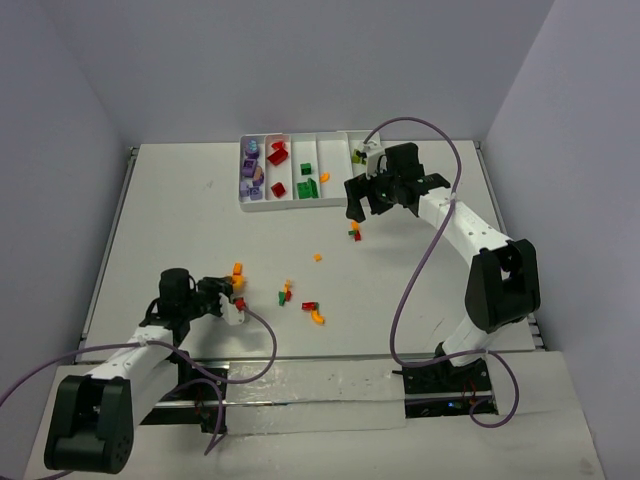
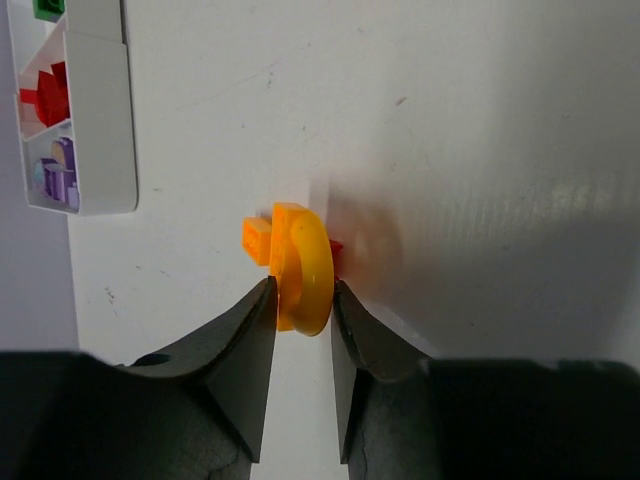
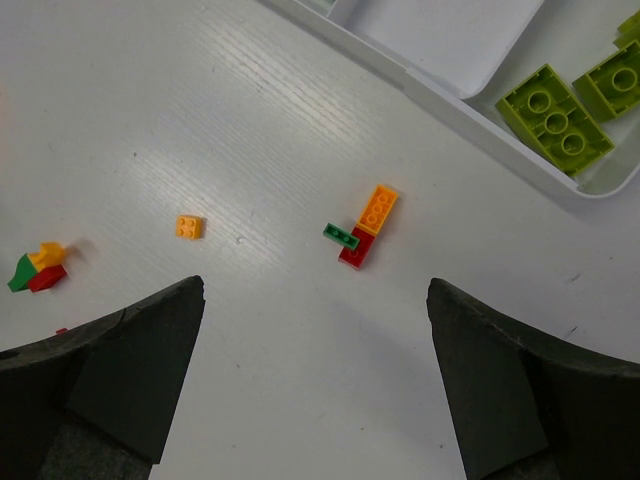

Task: Sort the legos into containers by color

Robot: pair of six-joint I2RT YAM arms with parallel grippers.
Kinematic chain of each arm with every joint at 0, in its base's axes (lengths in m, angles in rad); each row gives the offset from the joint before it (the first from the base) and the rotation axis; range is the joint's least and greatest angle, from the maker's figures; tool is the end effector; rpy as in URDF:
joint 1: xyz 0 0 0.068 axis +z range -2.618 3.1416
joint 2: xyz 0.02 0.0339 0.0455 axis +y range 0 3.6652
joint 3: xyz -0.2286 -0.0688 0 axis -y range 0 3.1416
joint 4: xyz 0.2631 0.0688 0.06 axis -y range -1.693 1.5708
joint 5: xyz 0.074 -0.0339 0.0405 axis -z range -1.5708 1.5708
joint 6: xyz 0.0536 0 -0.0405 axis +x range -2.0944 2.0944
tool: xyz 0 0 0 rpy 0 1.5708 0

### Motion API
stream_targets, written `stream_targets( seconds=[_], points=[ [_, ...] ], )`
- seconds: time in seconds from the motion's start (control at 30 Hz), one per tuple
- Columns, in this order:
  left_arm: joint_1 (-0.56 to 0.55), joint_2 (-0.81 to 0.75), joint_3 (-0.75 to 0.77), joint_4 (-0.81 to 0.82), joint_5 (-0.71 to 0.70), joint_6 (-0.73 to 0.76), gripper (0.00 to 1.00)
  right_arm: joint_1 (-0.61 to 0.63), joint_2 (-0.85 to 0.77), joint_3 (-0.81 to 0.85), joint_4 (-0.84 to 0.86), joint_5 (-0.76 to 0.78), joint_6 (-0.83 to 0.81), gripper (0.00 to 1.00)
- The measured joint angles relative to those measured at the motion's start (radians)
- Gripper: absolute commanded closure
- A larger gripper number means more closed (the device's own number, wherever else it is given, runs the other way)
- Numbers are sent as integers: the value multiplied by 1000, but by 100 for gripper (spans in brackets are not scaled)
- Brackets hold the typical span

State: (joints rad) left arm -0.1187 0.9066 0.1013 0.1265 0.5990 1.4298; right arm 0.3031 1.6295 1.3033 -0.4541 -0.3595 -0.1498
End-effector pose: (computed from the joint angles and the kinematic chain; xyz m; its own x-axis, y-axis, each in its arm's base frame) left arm 0.1917 -0.0533 0.0711 0.4406 0.7709 -0.4599 0.6922 0.0343 0.7209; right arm 0.3667 0.1344 0.2269 -0.5866 -0.3298 -0.7397 -0.6124 0.7783 0.1387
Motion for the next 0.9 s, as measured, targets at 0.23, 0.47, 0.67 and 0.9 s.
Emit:
stream_targets(
  seconds=[0.23, 0.47, 0.67, 0.9],
  points=[
    [-14, 29, 9, 49, 0, 22, 98, 0, 0, 0, -5, 0, -1, 2],
    [-29, -32, 75, -47, -3, -29, 100, 0, 0, 3, -15, -3, -1, 2],
    [-52, -147, 176, -196, 3, -110, 100, 0, 0, 5, -21, -18, -1, 7],
    [-58, -105, 365, -373, 24, -360, 100, 0, 0, 5, -34, -61, -1, 6]
  ],
)
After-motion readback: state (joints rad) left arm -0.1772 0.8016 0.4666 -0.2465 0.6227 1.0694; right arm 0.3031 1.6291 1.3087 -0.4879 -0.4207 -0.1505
